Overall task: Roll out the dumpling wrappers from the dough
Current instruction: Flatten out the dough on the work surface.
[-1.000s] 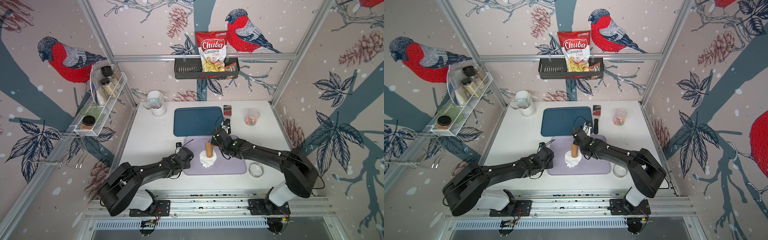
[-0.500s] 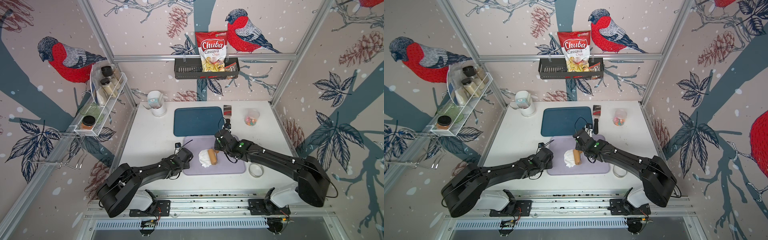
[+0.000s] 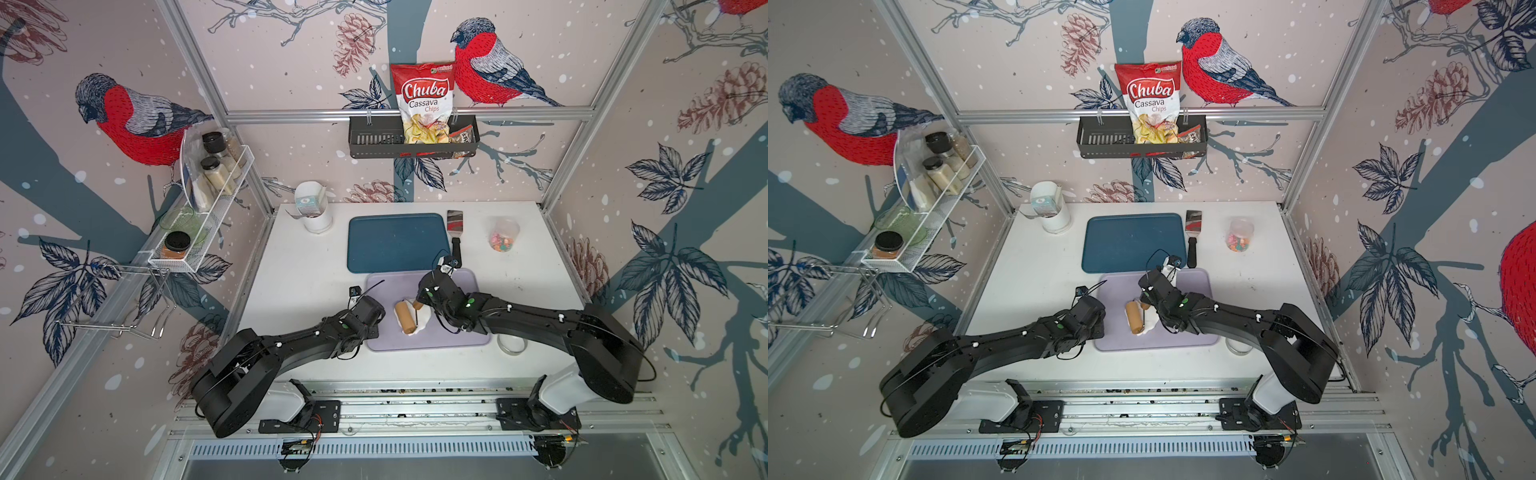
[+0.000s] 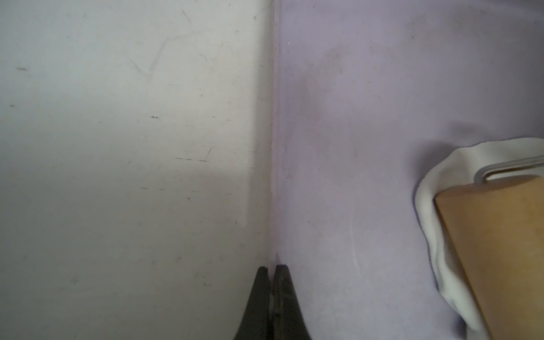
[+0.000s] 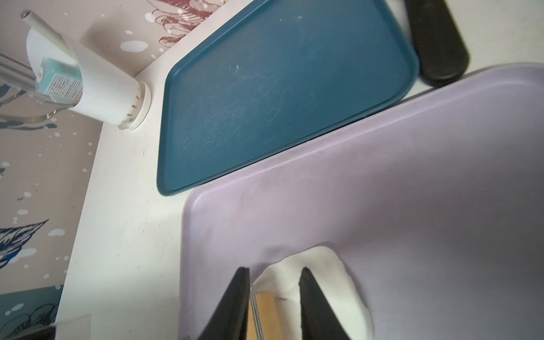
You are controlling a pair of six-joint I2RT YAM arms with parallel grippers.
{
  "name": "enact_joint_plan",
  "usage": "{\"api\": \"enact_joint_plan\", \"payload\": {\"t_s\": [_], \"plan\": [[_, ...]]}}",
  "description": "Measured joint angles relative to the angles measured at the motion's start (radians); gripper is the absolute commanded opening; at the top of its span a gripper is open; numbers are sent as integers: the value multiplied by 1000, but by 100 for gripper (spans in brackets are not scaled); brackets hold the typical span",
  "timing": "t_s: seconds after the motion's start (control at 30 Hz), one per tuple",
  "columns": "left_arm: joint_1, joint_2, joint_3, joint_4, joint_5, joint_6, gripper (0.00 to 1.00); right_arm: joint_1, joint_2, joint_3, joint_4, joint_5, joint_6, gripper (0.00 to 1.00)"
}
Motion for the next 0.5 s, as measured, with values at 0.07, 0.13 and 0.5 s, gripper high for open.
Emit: {"api": "enact_joint_plan", "payload": {"t_s": [0.07, 0.13, 0.5], "plan": [[0, -8, -5, -2, 0, -4, 0, 2, -28, -8, -54, 67, -13, 0], [0, -8, -6, 0, 0, -4, 0, 42, 6, 11, -57, 123, -13, 0], [0, 0, -10, 5, -1, -12, 0, -8, -23, -60, 11, 138, 40, 0]]}}
